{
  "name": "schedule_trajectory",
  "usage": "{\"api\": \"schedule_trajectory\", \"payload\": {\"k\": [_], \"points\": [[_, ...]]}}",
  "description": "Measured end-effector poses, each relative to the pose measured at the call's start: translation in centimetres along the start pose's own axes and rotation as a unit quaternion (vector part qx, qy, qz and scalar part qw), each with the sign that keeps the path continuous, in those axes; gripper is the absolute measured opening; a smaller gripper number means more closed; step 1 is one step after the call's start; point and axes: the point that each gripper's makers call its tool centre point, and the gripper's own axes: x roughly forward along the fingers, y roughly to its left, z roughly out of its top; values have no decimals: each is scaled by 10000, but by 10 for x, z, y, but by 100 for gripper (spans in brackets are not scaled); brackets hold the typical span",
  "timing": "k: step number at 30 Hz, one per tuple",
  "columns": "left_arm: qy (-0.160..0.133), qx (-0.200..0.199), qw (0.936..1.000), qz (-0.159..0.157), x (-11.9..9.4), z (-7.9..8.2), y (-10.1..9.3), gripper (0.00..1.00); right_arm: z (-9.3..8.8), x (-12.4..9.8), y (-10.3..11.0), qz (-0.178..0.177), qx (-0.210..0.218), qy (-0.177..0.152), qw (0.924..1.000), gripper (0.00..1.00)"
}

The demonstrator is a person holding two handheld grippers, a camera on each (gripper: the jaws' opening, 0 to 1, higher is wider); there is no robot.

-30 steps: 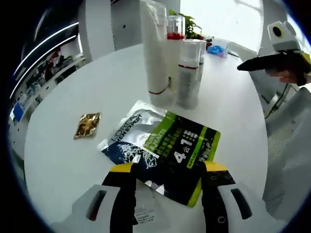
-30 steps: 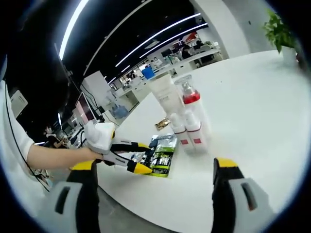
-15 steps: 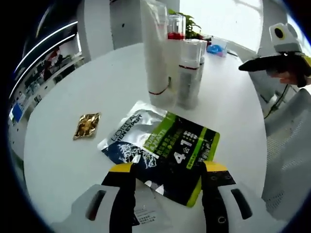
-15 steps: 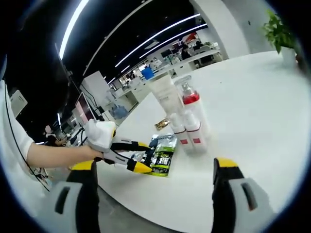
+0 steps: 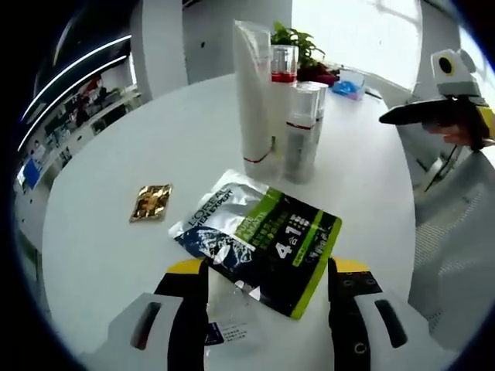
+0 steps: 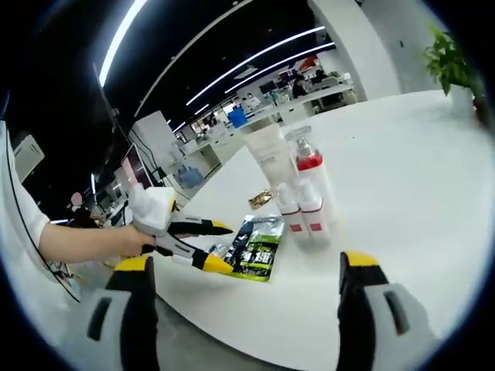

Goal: Arrange the skincare products in the storage area until every visible bottle or jar stands upright without overlapping.

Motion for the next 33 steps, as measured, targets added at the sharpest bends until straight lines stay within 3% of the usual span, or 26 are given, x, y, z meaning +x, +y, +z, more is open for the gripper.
{"api": "schedule_trajectory", "payload": {"k": [11, 23, 33], "points": [[-77, -89, 9999, 108, -25, -3, -10, 70, 3, -8, 12, 21, -179, -88, 9998, 100], [-287, -486, 9979, 305, -55, -12, -16, 79, -1, -14, 24, 72, -319, -95, 9994, 100], [-460, -790, 9946, 487, -81, -20, -21, 87, -7, -12, 19, 11, -414, -24, 9991, 100]]}}
